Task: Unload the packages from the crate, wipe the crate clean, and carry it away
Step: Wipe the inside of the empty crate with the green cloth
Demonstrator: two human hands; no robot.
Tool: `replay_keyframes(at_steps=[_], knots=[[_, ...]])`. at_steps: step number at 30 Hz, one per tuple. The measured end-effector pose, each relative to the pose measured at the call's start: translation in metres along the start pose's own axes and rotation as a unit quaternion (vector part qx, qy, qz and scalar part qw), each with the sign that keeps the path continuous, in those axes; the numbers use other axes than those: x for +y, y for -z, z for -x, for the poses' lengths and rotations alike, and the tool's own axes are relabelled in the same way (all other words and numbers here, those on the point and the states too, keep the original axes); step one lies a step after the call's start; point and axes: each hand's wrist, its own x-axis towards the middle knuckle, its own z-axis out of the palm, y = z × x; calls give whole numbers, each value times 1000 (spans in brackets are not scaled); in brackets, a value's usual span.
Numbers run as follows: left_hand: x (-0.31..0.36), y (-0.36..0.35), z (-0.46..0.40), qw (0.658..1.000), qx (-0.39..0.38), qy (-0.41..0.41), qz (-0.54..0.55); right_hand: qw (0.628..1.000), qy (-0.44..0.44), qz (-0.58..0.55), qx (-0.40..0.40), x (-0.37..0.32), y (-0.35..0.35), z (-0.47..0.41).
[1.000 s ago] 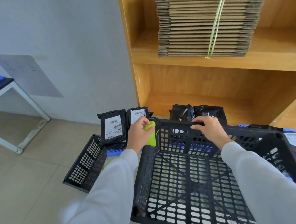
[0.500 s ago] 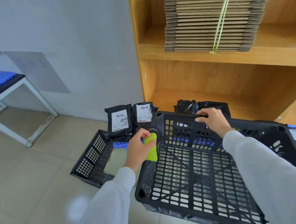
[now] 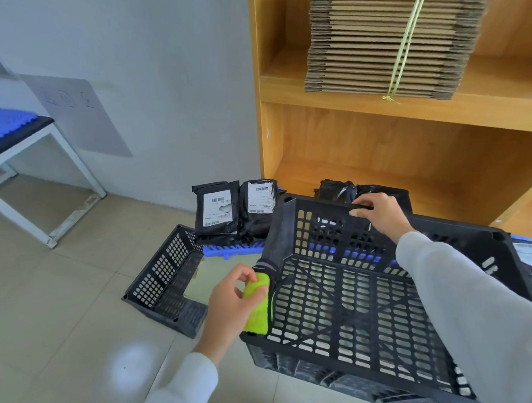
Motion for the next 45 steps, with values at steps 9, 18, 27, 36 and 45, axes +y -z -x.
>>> replay_keyframes(at_steps=[9,18,27,36,45], knots=[[1,-5,-25,998,-6,-13,-55,1000,8,19,0,4,-3,0],[16,-19,-86,995,-14,-60,-82,1000,3,4,-3,2,-2,2],[27,-41,-150,988,2,-95,-123,1000,11,3,-10,3,-1,-1],[35,-52,-184,988,0,-91,-128,1000,18,11,-11,1,-3,-1],[34,-46,-177,992,-31,-69,-99,999,11,27,-27,-9,2,1]])
